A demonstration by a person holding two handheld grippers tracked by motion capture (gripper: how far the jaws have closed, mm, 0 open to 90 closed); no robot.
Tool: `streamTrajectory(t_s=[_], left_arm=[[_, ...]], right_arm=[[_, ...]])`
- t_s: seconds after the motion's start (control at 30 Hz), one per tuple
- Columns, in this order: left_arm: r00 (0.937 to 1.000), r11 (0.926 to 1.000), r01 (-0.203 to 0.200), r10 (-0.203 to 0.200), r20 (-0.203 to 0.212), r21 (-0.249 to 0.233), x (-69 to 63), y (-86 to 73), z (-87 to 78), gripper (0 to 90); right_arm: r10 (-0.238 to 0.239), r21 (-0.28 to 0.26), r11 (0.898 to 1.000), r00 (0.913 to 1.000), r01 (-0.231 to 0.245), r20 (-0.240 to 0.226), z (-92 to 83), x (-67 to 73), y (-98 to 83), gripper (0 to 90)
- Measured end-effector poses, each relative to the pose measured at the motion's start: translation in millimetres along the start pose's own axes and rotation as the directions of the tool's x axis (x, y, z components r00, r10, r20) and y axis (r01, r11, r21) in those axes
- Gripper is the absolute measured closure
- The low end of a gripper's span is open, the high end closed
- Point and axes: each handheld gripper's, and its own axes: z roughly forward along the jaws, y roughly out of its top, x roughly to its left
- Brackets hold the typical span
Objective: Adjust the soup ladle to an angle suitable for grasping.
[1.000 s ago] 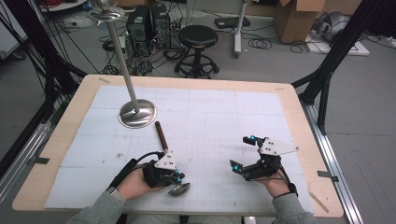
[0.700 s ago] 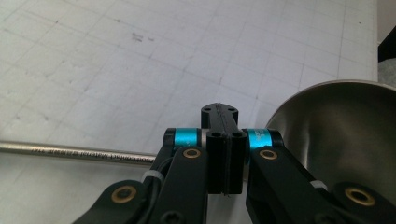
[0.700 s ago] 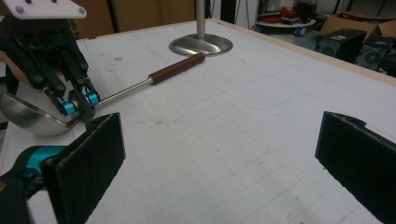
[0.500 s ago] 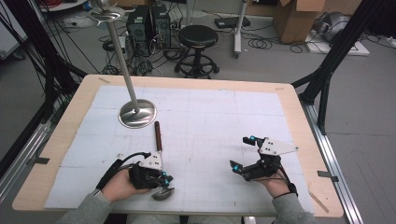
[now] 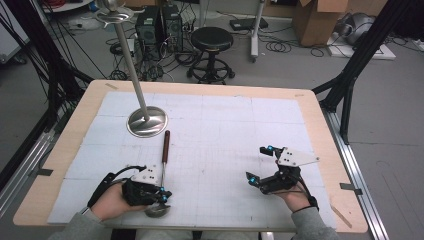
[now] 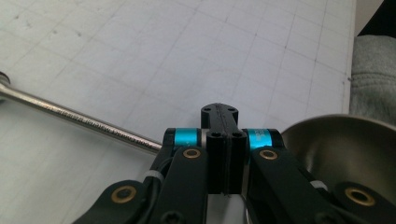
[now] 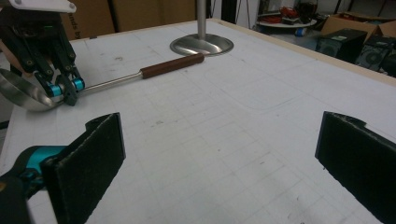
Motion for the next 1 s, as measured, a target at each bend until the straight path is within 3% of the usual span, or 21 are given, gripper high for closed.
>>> streamTrajectory(t_s=[0.23,0.77,0.9,1.0], left_arm=[[0.9992,0.9995,-0.03,0.03,0.025,0.005,5.6,-12.0,-13.1,89.8],[0.9988,0.9996,0.026,-0.026,0.041,-0.008,18.9,-40.4,-42.0,89.8],[0.9979,0.9991,0.043,-0.042,0.049,-0.005,20.2,-40.1,-42.0,89.8],[0.9977,0.9982,0.053,-0.051,0.044,-0.029,21.6,-39.0,-43.7,89.8]], right_arm=[[-0.002,0.002,1.0,1.0,0.002,0.001,0.3,-0.3,-0.2,0.4],[-0.003,0.003,1.0,1.0,0.003,0.005,0.7,-0.1,-0.2,0.5],[-0.001,0.006,1.0,1.0,0.001,0.003,0.9,-0.1,-0.4,0.4],[0.0,0.007,1.0,1.0,0.0,0.004,1.0,0.0,-0.4,0.4]])
